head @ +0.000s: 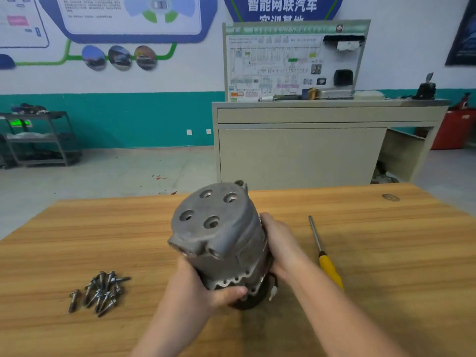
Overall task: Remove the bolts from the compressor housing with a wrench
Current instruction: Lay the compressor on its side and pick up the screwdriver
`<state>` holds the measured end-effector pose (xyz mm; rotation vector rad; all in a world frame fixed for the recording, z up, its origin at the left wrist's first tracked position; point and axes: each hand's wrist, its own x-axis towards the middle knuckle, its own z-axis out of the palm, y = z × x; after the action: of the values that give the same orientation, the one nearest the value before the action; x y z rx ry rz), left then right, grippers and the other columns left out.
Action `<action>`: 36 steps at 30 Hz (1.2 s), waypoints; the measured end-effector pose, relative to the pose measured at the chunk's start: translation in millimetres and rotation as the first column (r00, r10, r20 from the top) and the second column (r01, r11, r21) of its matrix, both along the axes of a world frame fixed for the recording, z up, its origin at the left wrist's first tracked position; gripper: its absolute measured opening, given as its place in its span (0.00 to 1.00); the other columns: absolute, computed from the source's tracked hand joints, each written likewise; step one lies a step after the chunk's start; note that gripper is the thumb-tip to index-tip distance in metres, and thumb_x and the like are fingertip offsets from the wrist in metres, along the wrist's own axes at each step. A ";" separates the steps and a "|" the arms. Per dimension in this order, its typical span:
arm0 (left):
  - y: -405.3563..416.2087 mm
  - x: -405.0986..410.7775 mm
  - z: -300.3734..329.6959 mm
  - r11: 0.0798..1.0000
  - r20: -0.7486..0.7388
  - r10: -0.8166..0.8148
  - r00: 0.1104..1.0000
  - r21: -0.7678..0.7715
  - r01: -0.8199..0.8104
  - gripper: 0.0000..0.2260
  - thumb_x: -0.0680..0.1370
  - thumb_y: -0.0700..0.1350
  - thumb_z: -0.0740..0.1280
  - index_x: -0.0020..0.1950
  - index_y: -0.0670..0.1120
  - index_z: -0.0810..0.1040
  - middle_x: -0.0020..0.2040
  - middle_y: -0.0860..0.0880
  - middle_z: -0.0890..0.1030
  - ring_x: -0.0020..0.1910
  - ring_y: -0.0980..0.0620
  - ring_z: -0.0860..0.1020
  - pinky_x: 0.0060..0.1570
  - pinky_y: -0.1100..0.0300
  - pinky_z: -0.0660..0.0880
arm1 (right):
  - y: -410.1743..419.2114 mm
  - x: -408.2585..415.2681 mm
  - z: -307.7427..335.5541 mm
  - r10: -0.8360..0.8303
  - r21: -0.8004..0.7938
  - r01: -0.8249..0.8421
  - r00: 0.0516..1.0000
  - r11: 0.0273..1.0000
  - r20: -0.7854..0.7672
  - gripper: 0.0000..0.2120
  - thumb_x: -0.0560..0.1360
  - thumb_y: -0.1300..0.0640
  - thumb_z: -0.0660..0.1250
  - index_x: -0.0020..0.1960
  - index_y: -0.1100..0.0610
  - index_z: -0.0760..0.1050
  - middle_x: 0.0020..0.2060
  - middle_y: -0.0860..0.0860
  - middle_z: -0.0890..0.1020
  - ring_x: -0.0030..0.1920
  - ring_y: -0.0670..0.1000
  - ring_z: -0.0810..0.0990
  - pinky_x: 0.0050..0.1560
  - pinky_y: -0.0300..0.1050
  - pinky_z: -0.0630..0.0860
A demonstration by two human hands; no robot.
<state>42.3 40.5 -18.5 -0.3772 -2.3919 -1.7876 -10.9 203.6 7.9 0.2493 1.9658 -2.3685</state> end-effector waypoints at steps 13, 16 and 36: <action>10.3 -34.6 29.0 0.887 0.130 -0.111 0.985 -0.433 0.157 0.47 0.53 0.66 0.78 0.65 0.52 0.64 0.60 0.58 0.76 0.59 0.58 0.74 0.59 0.56 0.75 | 29.6 2.5 -42.8 -0.191 -0.455 0.165 0.981 0.875 -0.012 0.22 0.80 0.48 0.55 0.42 0.54 0.84 0.46 0.57 0.86 0.48 0.56 0.84 0.54 0.55 0.78; 14.8 -34.2 23.6 0.890 0.091 -0.122 0.988 -0.431 0.149 0.46 0.53 0.66 0.78 0.65 0.52 0.64 0.59 0.59 0.76 0.58 0.60 0.74 0.57 0.57 0.75 | 34.8 3.7 -44.8 -0.196 -0.486 0.156 0.980 0.860 -0.033 0.20 0.79 0.47 0.55 0.49 0.55 0.83 0.50 0.57 0.85 0.52 0.57 0.83 0.56 0.56 0.77; 11.3 -36.3 66.8 0.839 -0.268 -0.141 0.953 -0.543 -0.029 0.48 0.51 0.75 0.68 0.65 0.50 0.71 0.53 0.59 0.80 0.54 0.57 0.77 0.46 0.66 0.74 | 35.6 13.5 18.7 -0.353 -0.137 0.325 0.867 0.936 -0.353 0.27 0.64 0.29 0.59 0.55 0.43 0.78 0.63 0.49 0.78 0.68 0.51 0.71 0.69 0.61 0.65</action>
<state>6.0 51.8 48.3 -0.7253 -2.6300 -0.9336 2.6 239.1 26.6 0.1604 2.1329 -2.8934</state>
